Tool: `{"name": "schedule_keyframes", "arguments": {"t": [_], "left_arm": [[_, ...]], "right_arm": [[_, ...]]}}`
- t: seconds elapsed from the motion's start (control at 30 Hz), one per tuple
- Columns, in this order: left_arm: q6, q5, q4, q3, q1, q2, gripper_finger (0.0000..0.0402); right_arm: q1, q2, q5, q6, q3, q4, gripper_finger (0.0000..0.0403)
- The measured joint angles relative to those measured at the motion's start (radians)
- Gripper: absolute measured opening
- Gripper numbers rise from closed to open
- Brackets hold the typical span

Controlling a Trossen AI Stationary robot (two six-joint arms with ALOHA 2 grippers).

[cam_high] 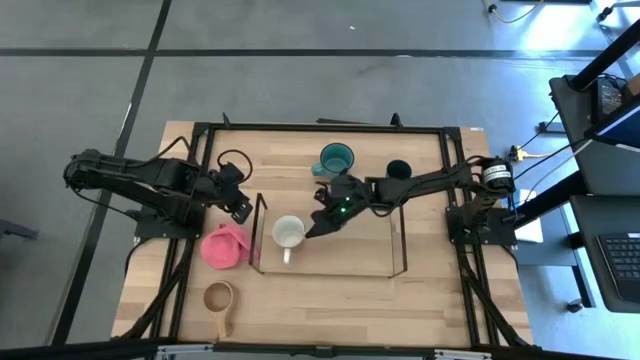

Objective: Stack small to large cups/mugs on shelf
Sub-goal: Put the orange mug on the shelf

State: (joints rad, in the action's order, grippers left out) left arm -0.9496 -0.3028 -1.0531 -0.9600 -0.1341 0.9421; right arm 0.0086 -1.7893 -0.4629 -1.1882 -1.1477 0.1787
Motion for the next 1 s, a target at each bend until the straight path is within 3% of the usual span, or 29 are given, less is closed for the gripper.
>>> {"name": "schedule_keyframes", "arguments": {"t": [0.17,0.53,1.0], "left_arm": [[0.014,0.0,0.0,0.0,0.0,0.0,0.0014],[0.017,0.007,0.0,0.0,0.0,0.0,0.0014],[0.017,0.008,0.0,0.0,0.0,0.0,0.0014]], "right_arm": [[0.0,0.002,0.0,-0.016,-0.002,0.042,0.001],[0.0,0.002,0.01,-0.011,-0.002,-0.047,0.001],[-0.001,0.002,0.044,0.002,-0.001,0.038,0.001]]}}
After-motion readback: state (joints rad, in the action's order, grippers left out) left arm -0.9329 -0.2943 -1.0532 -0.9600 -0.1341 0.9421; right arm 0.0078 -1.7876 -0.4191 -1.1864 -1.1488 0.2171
